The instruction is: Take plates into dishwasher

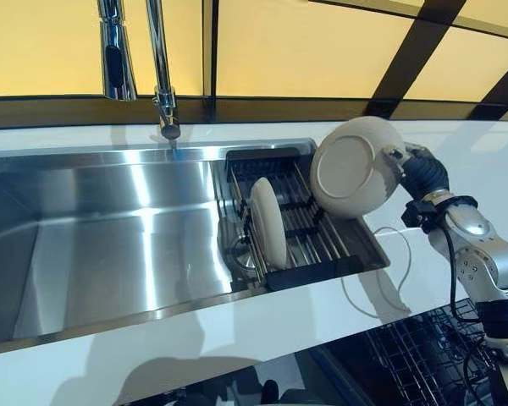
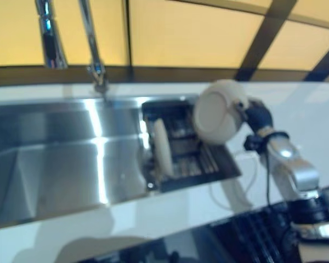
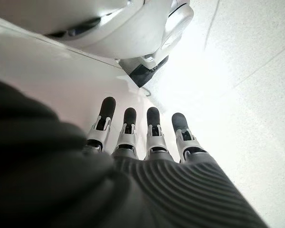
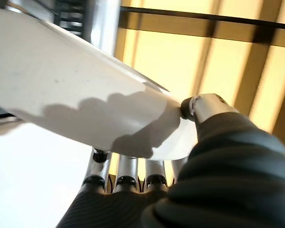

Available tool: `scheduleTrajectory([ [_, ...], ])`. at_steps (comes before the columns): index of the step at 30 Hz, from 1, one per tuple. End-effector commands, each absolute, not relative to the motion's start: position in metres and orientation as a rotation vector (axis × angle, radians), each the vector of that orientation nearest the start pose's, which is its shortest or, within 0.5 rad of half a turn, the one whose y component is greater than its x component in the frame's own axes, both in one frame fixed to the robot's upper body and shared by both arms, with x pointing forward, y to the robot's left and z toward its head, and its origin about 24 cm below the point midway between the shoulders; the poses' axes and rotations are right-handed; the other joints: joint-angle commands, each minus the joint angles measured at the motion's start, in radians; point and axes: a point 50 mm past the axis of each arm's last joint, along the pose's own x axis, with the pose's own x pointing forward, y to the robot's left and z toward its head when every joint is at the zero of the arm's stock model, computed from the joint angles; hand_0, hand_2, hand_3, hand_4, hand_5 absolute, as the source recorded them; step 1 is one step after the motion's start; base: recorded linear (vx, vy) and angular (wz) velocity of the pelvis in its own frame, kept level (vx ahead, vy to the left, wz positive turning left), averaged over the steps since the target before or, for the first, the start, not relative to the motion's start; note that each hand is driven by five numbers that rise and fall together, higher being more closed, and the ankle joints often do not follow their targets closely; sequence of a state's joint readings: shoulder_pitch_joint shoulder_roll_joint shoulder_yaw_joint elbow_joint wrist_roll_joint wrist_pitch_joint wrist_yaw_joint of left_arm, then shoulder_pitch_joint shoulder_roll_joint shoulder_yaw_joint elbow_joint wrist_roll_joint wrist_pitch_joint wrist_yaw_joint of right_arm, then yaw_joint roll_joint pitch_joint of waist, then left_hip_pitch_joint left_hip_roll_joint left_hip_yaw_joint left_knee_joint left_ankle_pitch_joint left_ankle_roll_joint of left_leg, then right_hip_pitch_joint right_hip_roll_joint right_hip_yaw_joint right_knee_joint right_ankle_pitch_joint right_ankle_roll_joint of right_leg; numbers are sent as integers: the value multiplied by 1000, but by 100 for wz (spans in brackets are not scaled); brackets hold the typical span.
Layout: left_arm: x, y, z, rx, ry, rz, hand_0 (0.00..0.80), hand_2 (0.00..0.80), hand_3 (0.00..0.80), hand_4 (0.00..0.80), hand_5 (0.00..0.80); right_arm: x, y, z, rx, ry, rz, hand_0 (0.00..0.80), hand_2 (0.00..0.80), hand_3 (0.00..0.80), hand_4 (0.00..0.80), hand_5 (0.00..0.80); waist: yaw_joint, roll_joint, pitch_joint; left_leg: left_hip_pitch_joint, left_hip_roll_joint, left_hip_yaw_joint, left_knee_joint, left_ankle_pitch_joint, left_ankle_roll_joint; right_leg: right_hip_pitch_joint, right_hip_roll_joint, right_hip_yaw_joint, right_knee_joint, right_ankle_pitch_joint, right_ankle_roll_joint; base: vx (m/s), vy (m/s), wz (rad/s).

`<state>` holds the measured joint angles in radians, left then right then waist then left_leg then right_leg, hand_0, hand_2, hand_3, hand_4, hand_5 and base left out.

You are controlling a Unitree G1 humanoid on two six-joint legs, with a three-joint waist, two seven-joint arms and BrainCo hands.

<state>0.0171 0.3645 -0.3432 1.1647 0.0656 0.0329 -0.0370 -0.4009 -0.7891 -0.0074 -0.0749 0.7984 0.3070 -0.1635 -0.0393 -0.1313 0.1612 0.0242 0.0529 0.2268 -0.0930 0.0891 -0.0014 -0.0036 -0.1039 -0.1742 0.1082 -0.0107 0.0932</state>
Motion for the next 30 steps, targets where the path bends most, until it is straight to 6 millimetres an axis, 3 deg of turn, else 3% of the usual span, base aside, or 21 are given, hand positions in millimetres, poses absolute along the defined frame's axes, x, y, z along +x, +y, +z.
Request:
scheduleTrajectory([
  [1,120,267,-143,636,1157,-153,0,0,0,0,0,301,-258,258,23,-413,-58,800,800,800,800,800,3,-2,-50,81,-18,5,6,-119,28,-32,-102,23,51,146,99,10,3,-9],
  [10,115,271,-143,633,1168,-141,0,0,0,0,0,290,-275,270,59,-488,-128,800,800,800,800,800,-23,-3,-59,90,-11,35,6,-120,27,-32,-91,34,37,142,98,3,-6,-14],
  [19,112,276,-143,637,1181,-137,0,0,0,0,0,267,-307,282,93,-590,-274,800,800,800,800,800,-81,4,-74,99,1,78,6,-122,26,-38,-65,80,19,127,98,4,-18,-10],
  [30,109,277,-143,643,1177,-154,0,0,0,0,0,233,-355,271,99,-618,-488,800,800,800,800,800,-163,20,-90,112,19,135,6,-126,10,-31,-27,150,-56,98,85,3,-46,-23],
])
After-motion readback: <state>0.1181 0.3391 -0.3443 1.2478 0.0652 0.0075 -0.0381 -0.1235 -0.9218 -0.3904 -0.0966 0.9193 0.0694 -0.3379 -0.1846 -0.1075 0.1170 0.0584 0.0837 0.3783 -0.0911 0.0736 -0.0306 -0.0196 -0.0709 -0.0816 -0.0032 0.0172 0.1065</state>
